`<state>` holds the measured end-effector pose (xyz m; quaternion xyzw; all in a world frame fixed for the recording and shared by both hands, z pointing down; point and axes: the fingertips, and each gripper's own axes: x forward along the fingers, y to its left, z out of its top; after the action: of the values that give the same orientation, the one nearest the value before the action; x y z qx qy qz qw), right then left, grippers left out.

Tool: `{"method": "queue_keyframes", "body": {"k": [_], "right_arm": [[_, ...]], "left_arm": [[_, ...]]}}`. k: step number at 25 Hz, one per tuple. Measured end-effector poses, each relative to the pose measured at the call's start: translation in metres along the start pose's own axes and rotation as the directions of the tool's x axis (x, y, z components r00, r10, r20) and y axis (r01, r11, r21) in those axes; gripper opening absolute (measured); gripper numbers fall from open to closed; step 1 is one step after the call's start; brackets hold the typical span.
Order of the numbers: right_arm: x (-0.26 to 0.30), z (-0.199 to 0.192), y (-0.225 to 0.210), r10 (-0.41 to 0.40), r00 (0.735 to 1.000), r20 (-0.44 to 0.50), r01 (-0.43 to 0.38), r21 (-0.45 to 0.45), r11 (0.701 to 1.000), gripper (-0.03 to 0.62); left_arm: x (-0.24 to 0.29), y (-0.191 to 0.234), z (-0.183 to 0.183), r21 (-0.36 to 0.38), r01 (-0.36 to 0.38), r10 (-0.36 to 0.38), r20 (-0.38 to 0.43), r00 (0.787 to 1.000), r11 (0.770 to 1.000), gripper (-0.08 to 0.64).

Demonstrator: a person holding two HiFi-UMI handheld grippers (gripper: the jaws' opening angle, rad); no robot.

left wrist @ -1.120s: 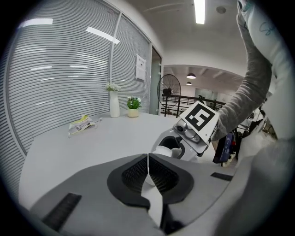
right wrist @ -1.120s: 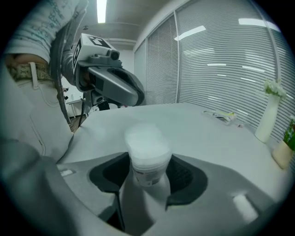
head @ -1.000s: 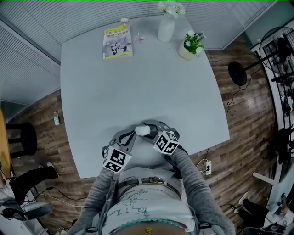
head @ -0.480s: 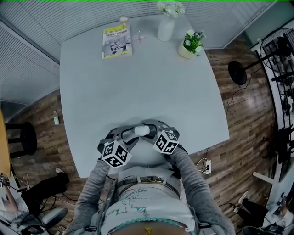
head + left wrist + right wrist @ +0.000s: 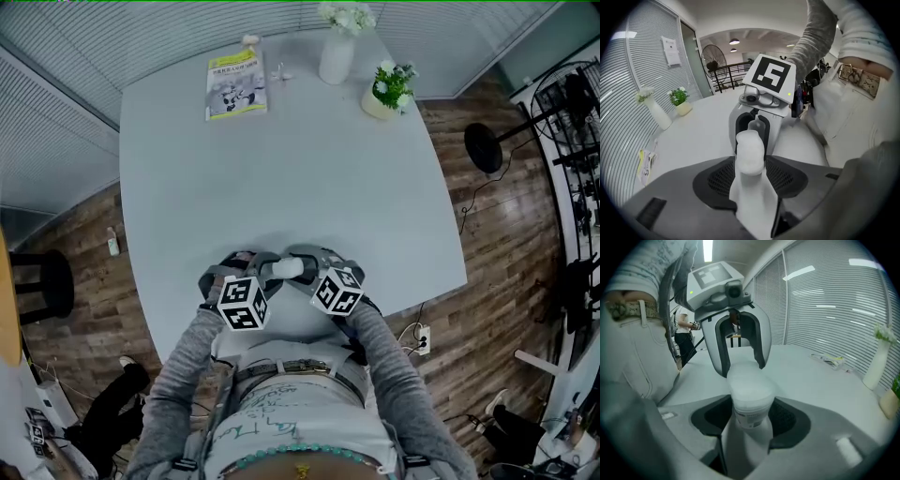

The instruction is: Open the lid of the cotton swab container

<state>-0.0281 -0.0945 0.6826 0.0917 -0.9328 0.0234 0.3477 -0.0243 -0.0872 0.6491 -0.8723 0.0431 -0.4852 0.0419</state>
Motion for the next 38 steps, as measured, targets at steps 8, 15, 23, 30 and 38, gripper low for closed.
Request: {"method": "queue_keyframes", "body": {"k": [8,15,23,30,38], "right_arm": [[-0.0007,-0.0003,0.0011,0.001,1.0,0.002,-0.001,-0.006,1.0,0.238],[-0.0004,0.0006,0.0,0.002,1.0,0.001,-0.002,-0.008,1.0,0.238],[-0.0003,0.0006,-0.0009,0.003,1.0,0.004,-0.003,-0.006,1.0,0.238],[0.0003,0.0002,-0.0012,0.001,1.0,0.005,-0.001,-0.008,1.0,0.238],[0.0002,0.0004,-0.0008,0.001,1.0,0.004,-0.001,-0.018,1.0,0.238]], "left_arm": [[0.0016,-0.0025,0.005,0.057,0.019,-0.018,-0.012,1.0,0.998,0.176],[0.0007,-0.0011,0.0046,0.044,0.055,-0.054,-0.024,0.998,0.998,0.173],[-0.0004,-0.0002,0.0053,0.02,0.102,-0.102,-0.01,0.995,0.995,0.173],[-0.0013,0.0004,0.0051,0.002,0.145,-0.145,0.002,0.989,0.989,0.172],[-0.0025,-0.0001,0.0058,-0.018,0.177,-0.177,0.025,0.984,0.984,0.172]]}}
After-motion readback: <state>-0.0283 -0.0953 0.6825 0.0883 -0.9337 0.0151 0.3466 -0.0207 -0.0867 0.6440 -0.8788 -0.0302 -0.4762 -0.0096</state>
